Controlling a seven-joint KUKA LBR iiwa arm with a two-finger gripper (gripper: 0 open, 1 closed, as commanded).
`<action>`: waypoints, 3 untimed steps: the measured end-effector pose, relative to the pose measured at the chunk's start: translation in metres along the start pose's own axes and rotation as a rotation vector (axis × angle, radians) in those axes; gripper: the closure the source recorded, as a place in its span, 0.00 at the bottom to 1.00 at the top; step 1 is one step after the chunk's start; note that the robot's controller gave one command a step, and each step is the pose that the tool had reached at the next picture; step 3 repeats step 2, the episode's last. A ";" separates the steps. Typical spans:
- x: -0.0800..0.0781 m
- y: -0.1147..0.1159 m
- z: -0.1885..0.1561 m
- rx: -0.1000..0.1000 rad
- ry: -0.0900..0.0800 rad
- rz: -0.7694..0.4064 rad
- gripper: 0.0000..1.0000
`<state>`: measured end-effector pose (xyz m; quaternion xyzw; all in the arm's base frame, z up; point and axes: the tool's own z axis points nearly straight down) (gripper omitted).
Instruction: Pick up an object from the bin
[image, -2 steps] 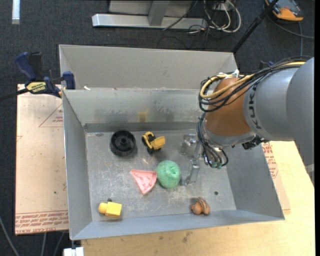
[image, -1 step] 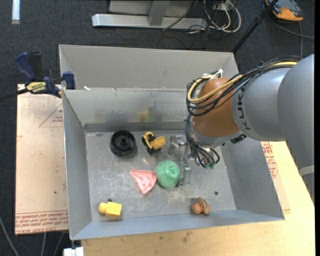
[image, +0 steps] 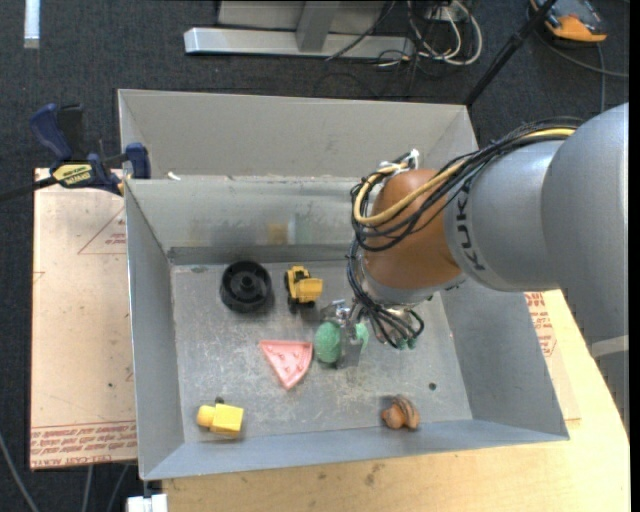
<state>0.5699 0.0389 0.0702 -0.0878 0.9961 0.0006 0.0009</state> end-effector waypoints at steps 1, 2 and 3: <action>0.000 0.000 0.000 0.000 0.000 0.000 1.00; 0.005 0.012 -0.145 0.001 -0.003 -0.026 1.00; 0.005 0.012 -0.145 0.001 -0.003 -0.026 1.00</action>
Offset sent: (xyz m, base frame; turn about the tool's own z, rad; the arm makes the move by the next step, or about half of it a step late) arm -0.0085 0.0106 0.1449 -0.0256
